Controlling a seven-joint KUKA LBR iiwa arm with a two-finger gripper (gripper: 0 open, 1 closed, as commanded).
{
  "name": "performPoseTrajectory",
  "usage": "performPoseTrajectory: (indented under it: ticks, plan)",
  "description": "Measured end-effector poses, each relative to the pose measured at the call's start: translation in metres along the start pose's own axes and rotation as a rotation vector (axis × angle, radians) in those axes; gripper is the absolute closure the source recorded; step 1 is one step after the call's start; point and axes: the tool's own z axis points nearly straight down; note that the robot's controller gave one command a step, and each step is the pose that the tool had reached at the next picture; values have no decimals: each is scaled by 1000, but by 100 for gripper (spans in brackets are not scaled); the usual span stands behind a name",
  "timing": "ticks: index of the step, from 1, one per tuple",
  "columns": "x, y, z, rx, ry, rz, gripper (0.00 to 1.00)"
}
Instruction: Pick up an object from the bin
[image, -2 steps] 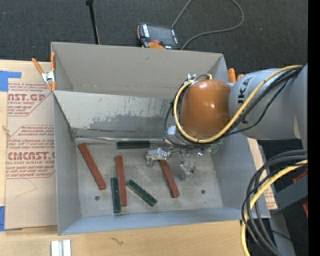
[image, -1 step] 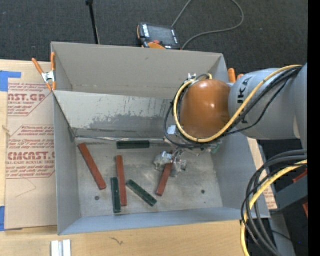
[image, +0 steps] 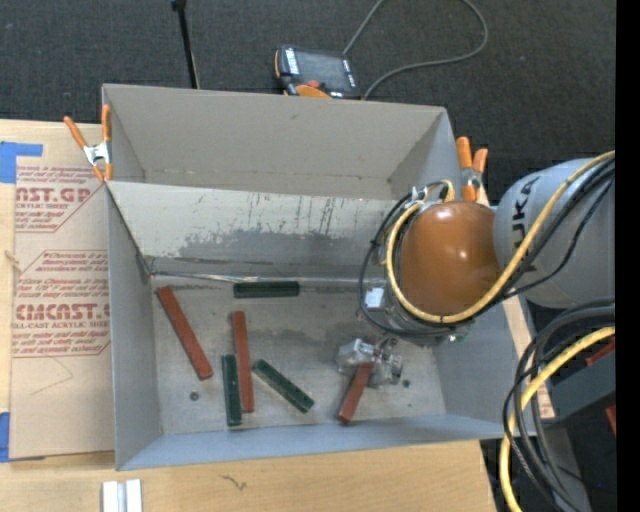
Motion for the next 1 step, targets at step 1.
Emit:
performPoseTrajectory:
  ticks: [1]
  plan:
    - [-7,2,-186,4,-1,3,100]
